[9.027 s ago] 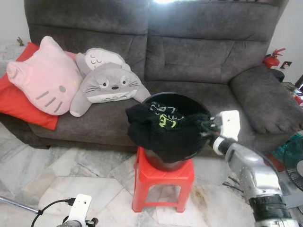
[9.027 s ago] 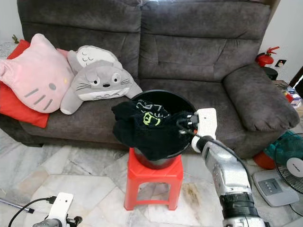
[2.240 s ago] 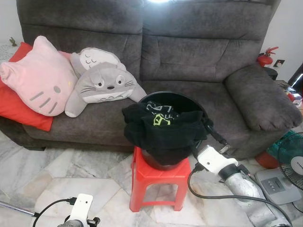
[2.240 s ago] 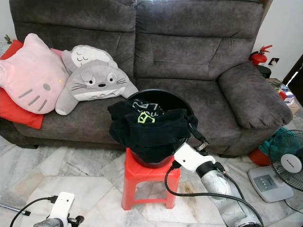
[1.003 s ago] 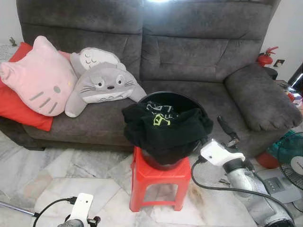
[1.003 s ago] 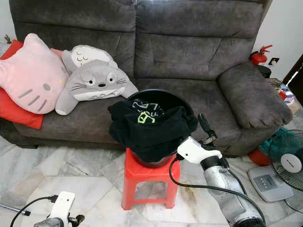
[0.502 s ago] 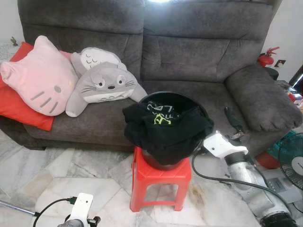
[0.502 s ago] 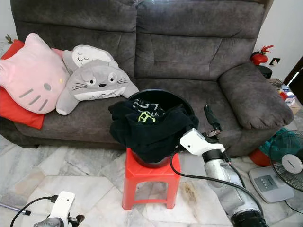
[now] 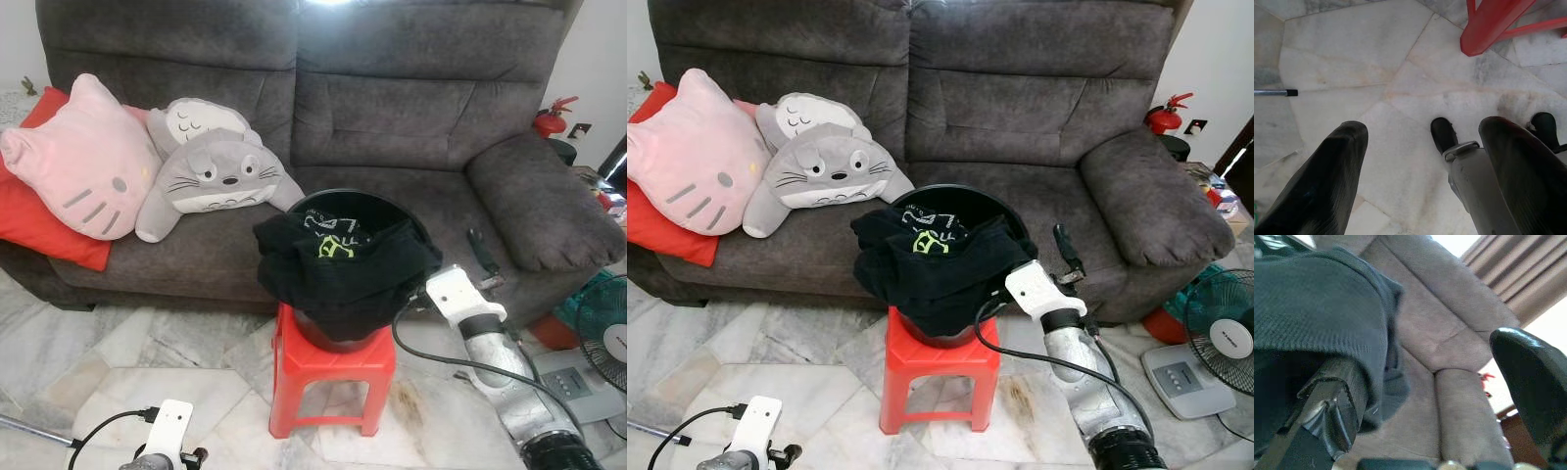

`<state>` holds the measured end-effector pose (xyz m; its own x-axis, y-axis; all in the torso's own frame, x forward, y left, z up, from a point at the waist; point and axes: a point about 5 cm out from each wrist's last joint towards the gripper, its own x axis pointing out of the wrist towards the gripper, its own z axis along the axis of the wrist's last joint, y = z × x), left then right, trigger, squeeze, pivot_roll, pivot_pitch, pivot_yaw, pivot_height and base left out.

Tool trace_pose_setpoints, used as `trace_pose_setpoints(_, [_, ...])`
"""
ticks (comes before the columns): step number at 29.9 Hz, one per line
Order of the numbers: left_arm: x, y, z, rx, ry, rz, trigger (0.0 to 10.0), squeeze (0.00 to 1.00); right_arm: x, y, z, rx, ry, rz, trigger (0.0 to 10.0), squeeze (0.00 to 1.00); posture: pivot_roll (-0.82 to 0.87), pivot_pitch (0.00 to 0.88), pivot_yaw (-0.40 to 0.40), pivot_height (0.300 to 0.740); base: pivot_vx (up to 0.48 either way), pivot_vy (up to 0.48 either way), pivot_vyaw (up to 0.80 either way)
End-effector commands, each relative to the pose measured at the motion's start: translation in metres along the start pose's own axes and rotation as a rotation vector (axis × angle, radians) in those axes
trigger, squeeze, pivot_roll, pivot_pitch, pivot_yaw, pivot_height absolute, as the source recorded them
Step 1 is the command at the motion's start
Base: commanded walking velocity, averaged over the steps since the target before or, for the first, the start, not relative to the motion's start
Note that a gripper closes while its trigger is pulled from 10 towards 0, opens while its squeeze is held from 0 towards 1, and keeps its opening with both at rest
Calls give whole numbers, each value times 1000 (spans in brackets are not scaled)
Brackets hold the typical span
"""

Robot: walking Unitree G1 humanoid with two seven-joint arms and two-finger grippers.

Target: Hang hanger

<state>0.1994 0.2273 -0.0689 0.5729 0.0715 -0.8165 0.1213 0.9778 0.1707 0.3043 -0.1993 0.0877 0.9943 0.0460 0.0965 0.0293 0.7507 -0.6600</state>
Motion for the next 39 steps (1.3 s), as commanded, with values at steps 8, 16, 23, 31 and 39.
trace_pose_setpoints(8, [0,0,-2,15,8,3,10000,0,1,6,-12,139,76,23,10000,0,-179,24,-43,740,0,0,0])
trace_pose_setpoints(16, [0,1,-2,17,5,8,10000,0,4,2,-15,131,72,31,10000,0,-178,25,-41,740,0,0,0])
trace_pose_setpoints(23, [0,1,-1,19,3,12,10000,0,10,-2,-15,122,57,39,10000,0,-176,26,-38,740,0,0,0])
trace_pose_setpoints(31, [0,2,-1,21,2,14,10000,0,15,2,-13,124,49,78,0,0,-170,26,-35,740,0,0,0])
trace_pose_setpoints(39, [0,2,-1,23,1,14,10000,0,17,7,-11,125,31,131,0,0,-170,26,-35,740,0,0,0])
